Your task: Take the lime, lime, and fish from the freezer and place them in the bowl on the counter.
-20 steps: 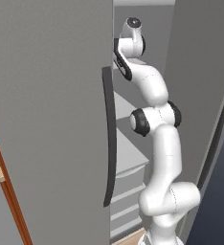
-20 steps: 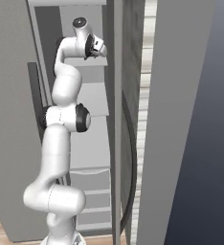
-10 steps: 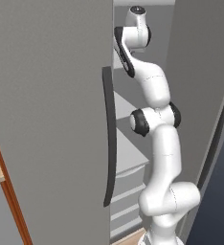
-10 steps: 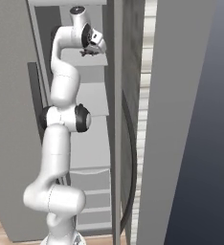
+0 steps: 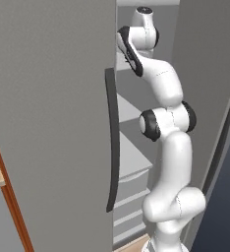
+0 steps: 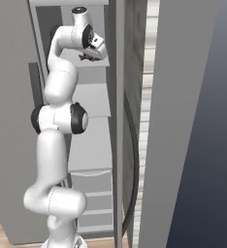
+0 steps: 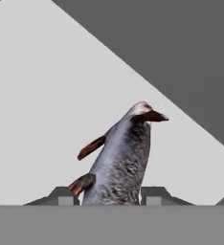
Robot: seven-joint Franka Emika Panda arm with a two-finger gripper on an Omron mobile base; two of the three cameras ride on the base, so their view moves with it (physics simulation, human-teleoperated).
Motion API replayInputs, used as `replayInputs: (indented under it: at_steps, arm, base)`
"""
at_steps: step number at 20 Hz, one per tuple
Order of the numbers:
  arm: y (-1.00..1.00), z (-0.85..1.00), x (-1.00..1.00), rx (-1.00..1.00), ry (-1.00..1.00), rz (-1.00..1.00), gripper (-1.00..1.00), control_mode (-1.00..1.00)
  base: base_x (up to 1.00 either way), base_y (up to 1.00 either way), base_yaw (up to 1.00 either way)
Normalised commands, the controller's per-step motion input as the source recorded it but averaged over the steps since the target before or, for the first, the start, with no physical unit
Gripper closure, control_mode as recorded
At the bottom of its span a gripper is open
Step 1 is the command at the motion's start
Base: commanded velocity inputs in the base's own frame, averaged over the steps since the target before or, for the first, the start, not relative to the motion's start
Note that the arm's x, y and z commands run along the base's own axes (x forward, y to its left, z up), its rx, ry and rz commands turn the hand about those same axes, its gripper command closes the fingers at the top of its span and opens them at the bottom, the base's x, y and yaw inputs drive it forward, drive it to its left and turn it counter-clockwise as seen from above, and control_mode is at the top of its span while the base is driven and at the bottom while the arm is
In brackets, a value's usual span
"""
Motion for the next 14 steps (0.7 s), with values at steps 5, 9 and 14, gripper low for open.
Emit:
replayInputs:
  at_steps: [5,9,14]
  arm:
    - [-0.19,-1.00,0.88,0.01,-0.25,-0.09,1.00,-1.00]
    - [-0.19,-0.73,0.66,0.01,-0.33,-0.06,1.00,-1.00]
    - [-0.31,0.65,-0.95,0.14,-0.38,-0.03,1.00,-1.00]
  base:
    - [0.00,0.00,0.00]
    - [0.00,0.00,0.00]
    - [0.00,0.00,0.00]
